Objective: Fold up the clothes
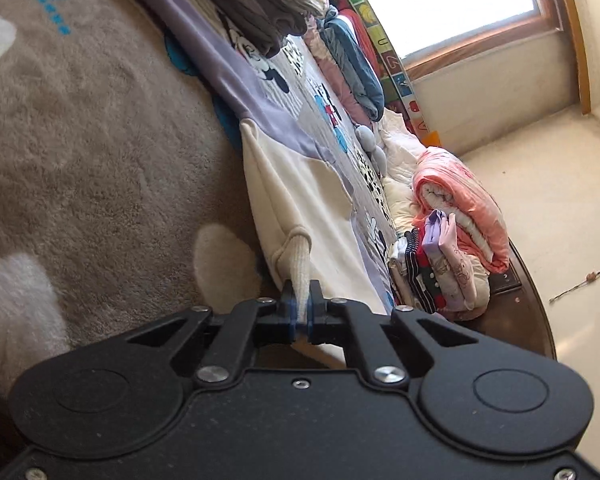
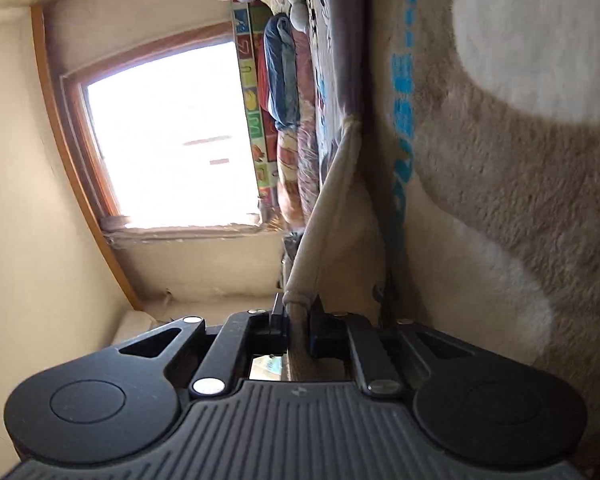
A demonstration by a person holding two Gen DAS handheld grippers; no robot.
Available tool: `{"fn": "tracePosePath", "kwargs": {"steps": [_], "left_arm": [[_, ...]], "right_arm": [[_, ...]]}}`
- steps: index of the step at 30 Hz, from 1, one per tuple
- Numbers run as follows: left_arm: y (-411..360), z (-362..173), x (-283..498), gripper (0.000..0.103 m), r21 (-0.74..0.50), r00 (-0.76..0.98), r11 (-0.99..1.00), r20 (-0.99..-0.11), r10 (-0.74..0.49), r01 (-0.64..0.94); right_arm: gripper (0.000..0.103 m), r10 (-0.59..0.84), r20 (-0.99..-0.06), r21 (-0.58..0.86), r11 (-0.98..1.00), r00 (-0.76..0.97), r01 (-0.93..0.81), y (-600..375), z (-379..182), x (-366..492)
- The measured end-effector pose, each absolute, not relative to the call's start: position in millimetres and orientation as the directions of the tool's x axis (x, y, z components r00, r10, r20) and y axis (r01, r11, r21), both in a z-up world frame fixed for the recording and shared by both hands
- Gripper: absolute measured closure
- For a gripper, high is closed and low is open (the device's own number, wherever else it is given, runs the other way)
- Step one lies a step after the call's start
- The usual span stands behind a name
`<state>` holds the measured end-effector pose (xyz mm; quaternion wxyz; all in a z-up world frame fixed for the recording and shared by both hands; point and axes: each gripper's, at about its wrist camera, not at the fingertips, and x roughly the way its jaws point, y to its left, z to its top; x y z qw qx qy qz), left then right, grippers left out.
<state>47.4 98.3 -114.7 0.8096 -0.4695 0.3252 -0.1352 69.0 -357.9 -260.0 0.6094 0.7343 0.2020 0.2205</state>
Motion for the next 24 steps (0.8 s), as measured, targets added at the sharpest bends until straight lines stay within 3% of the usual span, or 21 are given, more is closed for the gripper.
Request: {"fn": "tracePosePath", "kwargs": {"steps": [3, 7, 9, 10, 12, 14, 16, 18, 21, 24], "left_arm": [[102, -119, 47, 0.101, -0.854, 0.749, 0.51, -0.405, -0.525, -0.103], [106, -124, 46, 0.101, -0.861, 0.744, 0.493, -0.411, -0.527, -0.126], [105, -130, 47, 0.101, -0.832, 0.722, 0.531, -0.466, -0.512, -0.16], [104, -133, 47, 0.101, -0.803, 0.705, 0.569, -0.506, -0.497, -0.175], [99, -133, 48, 0.099, -0.733, 0.683, 0.657, -0.571, -0.456, -0.174], [100, -121, 45, 0.096, -0.709, 0.692, 0.688, -0.574, -0.437, -0.153], [99, -105, 36, 0.083, -0.624, 0.728, 0.771, -0.586, -0.355, -0.126], [99, -91, 26, 0.083, -0.566, 0.782, 0.817, -0.555, -0.284, -0.105], [80, -75, 21, 0.083, -0.457, 0.836, 0.889, -0.481, -0.264, 0.018], [51, -81, 31, 0.082, -0.334, 0.834, 0.937, -0.483, -0.266, 0.106]], "right_arm": [[0.095, 0.579, -0.034, 0.972, -0.17, 0.814, 0.161, -361, -285, 62], [0.092, 0.594, 0.018, 0.98, -0.172, 0.804, 0.105, -357, -278, 65], [0.093, 0.607, -0.052, 0.987, -0.09, 0.793, 0.134, -358, -276, 64], [0.098, 0.61, -0.092, 0.989, -0.037, 0.787, 0.143, -359, -273, 63], [0.097, 0.598, -0.194, 0.981, 0.143, 0.778, 0.135, -355, -252, 61], [0.088, 0.567, -0.292, 0.94, 0.318, 0.77, 0.123, -352, -231, 59], [0.084, 0.52, -0.384, 0.869, 0.483, 0.763, 0.108, -348, -210, 57], [0.083, 0.453, -0.458, 0.772, 0.63, 0.765, 0.09, -344, -189, 54], [0.077, 0.312, -0.456, 0.608, 0.793, 0.834, 0.036, -334, -157, 40], [0.077, 0.341, -0.379, 0.467, 0.873, 0.86, -0.14, -309, -133, 48]]}}
